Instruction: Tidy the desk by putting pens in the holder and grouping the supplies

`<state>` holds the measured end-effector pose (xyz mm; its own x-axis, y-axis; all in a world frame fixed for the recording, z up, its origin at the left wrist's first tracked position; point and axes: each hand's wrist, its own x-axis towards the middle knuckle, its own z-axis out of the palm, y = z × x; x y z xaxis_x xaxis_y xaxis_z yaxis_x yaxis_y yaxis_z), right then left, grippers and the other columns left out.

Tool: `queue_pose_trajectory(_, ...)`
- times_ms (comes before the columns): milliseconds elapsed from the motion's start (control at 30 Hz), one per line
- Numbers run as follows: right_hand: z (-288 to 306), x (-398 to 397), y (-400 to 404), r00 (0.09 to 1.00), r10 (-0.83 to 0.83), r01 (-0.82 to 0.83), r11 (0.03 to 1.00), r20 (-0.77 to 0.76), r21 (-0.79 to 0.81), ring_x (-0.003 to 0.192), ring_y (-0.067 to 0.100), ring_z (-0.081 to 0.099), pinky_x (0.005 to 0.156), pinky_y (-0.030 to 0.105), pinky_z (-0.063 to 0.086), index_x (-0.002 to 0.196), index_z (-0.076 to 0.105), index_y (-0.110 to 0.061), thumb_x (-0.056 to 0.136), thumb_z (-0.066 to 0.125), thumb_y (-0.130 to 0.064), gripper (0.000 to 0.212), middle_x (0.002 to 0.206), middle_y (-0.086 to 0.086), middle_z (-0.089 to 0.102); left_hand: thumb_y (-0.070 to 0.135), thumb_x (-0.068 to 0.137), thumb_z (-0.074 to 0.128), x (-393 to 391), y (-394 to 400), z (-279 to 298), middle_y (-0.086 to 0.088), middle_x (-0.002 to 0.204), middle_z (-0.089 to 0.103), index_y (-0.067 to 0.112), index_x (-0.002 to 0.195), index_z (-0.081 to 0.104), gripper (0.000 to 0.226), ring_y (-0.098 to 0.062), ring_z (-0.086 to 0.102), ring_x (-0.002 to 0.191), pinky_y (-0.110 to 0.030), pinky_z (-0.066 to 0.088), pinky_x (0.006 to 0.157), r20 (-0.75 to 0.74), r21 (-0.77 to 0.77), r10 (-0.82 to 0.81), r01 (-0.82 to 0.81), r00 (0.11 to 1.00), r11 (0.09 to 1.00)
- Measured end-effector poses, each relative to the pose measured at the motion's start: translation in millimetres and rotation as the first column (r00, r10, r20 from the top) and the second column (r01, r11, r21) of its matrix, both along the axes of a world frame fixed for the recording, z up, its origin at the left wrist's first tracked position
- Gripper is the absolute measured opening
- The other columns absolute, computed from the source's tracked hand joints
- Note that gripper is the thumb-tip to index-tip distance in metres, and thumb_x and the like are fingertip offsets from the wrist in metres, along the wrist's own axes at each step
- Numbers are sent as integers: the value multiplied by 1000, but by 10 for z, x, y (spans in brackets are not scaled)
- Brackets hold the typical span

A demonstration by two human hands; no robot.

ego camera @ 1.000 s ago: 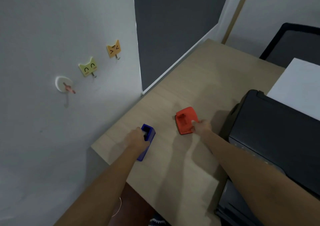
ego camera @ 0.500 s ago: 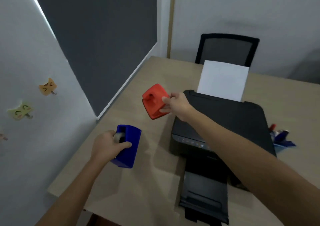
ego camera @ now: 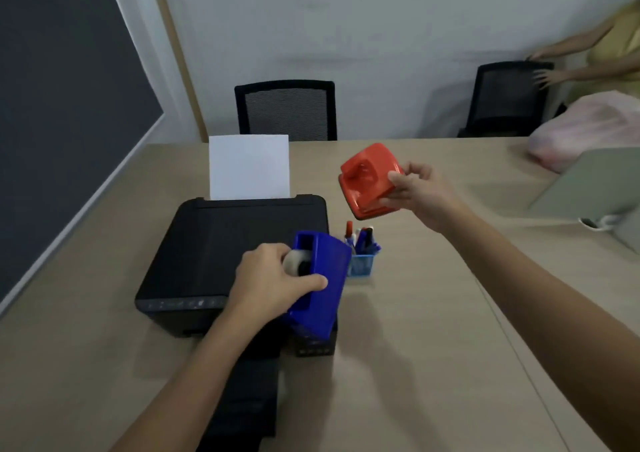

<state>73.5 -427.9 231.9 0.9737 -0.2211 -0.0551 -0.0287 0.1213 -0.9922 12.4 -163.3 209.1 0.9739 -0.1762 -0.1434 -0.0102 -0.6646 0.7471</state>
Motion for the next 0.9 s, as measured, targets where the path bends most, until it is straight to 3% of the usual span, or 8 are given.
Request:
queue_pose_trajectory(133, -410, -218, -799, 985, -149, 151, 988, -88, 19, 56, 23, 63, 51, 28, 61, 71, 42, -12, 91, 54, -1, 26, 71, 15, 51, 50, 51, 79, -133, -978, -468, 6, 79, 70, 23, 77, 65, 39, -11, 67, 73, -28, 56, 60, -97, 92, -77, 86, 992, 992)
queue_pose_trajectory(200, -695, -266, -1053, 966, -209, 210, 978, -150, -12, 54, 24, 62, 49, 28, 60, 70, 42, -12, 91, 54, 0, 26, 69, 14, 52, 51, 50, 76, -173, -1343, -713, 4, 86, 70, 22, 87, 66, 48, -15, 67, 78, -30, 57, 62, -158, 143, -89, 112, 984, 983)
queue_pose_trajectory(300, -1195, -275, -1271, 929, -257, 247, 966, -265, -72, 56, 27, 61, 46, 28, 59, 69, 43, -12, 90, 55, 0, 26, 69, 17, 55, 42, 62, 78, -145, -1720, -1015, 5, 89, 64, 20, 99, 59, 47, -13, 59, 76, -23, 45, 52, -256, 185, -61, 110, 965, 977)
queue_pose_trajectory(433, -1823, -193, -1343, 886, -265, 243, 964, -381, -105, 56, 25, 60, 45, 28, 58, 70, 41, -12, 88, 57, 0, 27, 72, 20, 56, 37, 68, 77, 77, -1947, -1339, -3, 108, 67, 16, 110, 57, 51, -20, 64, 88, -30, 53, 65, -282, 298, 49, 39, 958, 954)
queue_pose_trajectory(567, -2297, -60, -1299, 862, -239, 208, 971, -447, -117, 64, 26, 59, 47, 28, 58, 73, 40, -12, 87, 58, -1, 26, 81, 20, 52, 35, 72, 75, 327, -2061, -1569, -5, 110, 68, 14, 108, 59, 45, -23, 67, 99, -33, 58, 77, -260, 398, 120, -7, 958, 917)
queue_pose_trajectory(900, -2644, 191, -1040, 874, -201, 204, 978, -441, -42, 77, 22, 65, 56, 23, 60, 71, 43, -15, 90, 55, -1, 26, 83, 8, 60, 33, 80, 72, 593, -2217, -1925, -5, 114, 65, 13, 114, 58, 42, -20, 66, 102, -26, 48, 71, -249, 460, 227, -91, 941, 883)
